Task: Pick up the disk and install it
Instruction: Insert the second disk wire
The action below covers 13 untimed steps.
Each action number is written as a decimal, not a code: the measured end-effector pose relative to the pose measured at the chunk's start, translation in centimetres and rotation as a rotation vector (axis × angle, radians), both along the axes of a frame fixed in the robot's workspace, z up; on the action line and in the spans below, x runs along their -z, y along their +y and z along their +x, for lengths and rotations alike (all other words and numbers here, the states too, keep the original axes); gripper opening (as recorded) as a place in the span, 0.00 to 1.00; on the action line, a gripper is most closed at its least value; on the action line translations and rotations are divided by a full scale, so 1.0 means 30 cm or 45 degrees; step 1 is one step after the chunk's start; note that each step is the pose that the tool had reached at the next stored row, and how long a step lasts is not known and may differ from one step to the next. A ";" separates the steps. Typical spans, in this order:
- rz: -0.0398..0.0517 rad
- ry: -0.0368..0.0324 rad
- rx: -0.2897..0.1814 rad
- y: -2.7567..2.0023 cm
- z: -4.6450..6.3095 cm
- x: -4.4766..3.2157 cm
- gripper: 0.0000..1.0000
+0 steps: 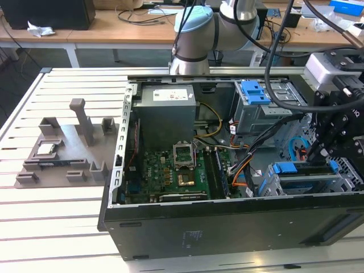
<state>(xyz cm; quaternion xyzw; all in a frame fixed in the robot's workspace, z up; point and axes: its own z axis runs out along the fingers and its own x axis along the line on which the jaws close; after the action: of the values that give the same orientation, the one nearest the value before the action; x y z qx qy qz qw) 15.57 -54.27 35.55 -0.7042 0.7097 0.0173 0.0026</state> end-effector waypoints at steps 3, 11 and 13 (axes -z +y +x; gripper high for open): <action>0.000 0.0002 -0.001 -0.001 0.000 0.016 0.16; 0.000 0.0000 -0.004 -0.001 0.000 0.033 0.16; 0.000 0.0001 -0.004 -0.001 0.000 0.035 0.16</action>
<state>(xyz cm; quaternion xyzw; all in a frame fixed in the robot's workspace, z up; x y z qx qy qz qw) 15.57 -54.30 34.50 -0.7054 0.7086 0.0172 0.0025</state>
